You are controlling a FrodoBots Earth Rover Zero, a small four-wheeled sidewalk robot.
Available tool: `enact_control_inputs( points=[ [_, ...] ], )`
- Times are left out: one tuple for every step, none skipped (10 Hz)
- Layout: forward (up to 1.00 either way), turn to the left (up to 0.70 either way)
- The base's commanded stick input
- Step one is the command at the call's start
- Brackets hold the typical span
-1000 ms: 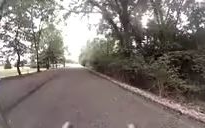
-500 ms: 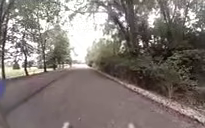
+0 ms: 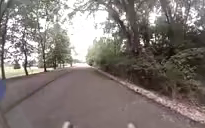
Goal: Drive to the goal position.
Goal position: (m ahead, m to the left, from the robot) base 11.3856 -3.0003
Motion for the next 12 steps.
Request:
enact_control_inputs(
  points=[
    [0.45, 0.22],
    [0.45, 0.0],
    [0.45, 0.0],
    [0.45, 0.0],
    [0.45, 0.0],
    [0.45, 0.0],
    [0.45, 0.0],
    [0.45, 0.0],
    [0.45, 0.0],
    [0.45, 0.0],
    [0.45, 0.0],
    [0.45, 0.0]
  ],
)
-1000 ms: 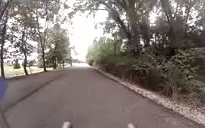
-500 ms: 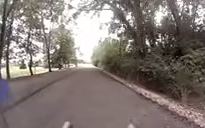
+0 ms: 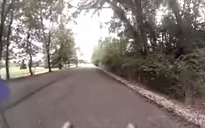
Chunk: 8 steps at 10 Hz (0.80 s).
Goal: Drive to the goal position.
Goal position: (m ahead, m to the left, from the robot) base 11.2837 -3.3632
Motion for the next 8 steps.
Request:
enact_control_inputs(
  points=[
    [0.45, 0.0],
    [0.45, 0.0],
    [0.45, 0.0],
    [0.45, 0.0],
    [0.45, 0.0],
    [0.45, 0.0],
    [0.45, 0.0],
    [0.45, 0.0]
  ],
)
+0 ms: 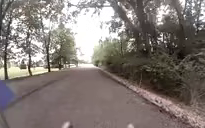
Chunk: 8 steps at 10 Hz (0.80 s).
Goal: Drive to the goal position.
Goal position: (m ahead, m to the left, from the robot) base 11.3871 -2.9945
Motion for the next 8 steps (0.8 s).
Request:
enact_control_inputs(
  points=[
    [0.45, 0.0],
    [0.45, 0.0],
    [0.45, 0.01],
    [0.45, 0.27],
    [0.45, 0.27],
    [0.45, 0.27],
    [0.45, 0.27],
    [0.45, 0.27]
  ],
)
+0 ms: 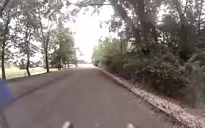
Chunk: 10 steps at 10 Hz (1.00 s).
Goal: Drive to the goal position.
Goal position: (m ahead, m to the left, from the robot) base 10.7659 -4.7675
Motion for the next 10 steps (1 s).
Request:
enact_control_inputs(
  points=[
    [0.45, 0.27],
    [0.45, 0.12],
    [0.45, 0.0],
    [0.45, 0.0],
    [0.45, 0.0],
    [0.45, 0.0],
    [0.45, 0.0],
    [0.45, 0.0],
    [0.45, 0.0],
    [0.45, 0.0]
  ],
)
